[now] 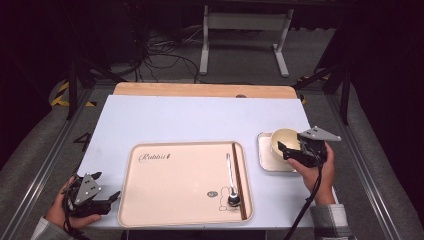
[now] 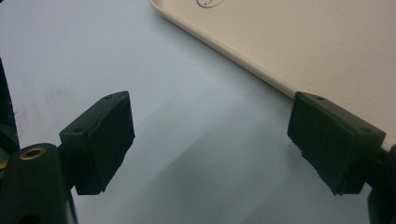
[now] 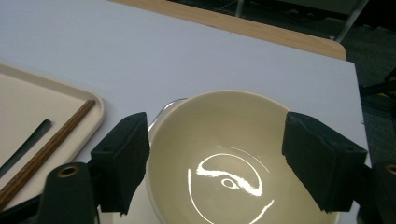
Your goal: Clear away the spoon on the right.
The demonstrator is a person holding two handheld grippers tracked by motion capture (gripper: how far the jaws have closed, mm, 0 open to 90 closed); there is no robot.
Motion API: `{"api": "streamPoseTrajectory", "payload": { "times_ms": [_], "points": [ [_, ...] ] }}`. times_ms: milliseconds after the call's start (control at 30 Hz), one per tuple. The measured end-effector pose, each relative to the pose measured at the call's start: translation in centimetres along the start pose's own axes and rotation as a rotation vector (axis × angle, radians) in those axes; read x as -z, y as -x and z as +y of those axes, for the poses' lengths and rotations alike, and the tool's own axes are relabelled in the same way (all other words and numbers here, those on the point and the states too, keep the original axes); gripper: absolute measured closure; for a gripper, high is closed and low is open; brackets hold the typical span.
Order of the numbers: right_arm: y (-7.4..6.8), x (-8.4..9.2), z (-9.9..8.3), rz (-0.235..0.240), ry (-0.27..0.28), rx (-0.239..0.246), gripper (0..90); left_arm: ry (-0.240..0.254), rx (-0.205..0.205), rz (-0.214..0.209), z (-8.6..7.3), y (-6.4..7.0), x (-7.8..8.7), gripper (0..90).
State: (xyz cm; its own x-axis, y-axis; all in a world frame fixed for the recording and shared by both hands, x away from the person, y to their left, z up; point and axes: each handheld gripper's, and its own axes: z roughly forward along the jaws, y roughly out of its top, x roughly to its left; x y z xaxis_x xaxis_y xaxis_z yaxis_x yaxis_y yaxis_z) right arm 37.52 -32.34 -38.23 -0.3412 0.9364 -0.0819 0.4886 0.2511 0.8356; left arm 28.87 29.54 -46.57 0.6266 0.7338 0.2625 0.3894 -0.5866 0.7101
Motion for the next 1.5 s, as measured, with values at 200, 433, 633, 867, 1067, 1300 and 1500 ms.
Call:
{"api": "streamPoseTrajectory", "payload": {
  "times_ms": [200, 433, 633, 867, 1067, 1300, 1500],
  "points": [
    [1.5, 0.1, -0.5, -0.027, -0.005, -0.051, 23.2, -0.002, -0.003, -0.004, 0.0, 0.0, 0.0, 15.5],
    [3.1, -0.2, -1.2, -0.034, -0.031, -0.119, 24.7, -0.002, 0.0, -0.006, 0.0, 0.1, -0.1, 15.5],
    [4.8, -0.4, -2.0, -0.02, -0.054, -0.22, 26.4, -0.004, 0.003, -0.004, 0.0, 0.1, -0.1, 15.6],
    [6.1, -1.3, -2.9, 0.032, -0.106, -0.3, 37.4, -0.005, 0.002, -0.003, 0.0, 0.0, -0.1, 15.6],
    [6.3, -2.6, -3.4, 0.08, -0.171, -0.335, 51.6, -0.01, 0.004, -0.003, 0.0, 0.0, -0.2, 15.7],
    [6.8, -3.4, -3.9, 0.096, -0.189, -0.363, 61.3, -0.008, 0.02, -0.002, 0.1, -0.2, -0.3, 15.9],
    [6.6, -3.8, -3.8, 0.093, -0.19, -0.35, 67.4, -0.011, 0.021, -0.003, 0.1, -0.3, -0.5, 16.3]
  ]
}}
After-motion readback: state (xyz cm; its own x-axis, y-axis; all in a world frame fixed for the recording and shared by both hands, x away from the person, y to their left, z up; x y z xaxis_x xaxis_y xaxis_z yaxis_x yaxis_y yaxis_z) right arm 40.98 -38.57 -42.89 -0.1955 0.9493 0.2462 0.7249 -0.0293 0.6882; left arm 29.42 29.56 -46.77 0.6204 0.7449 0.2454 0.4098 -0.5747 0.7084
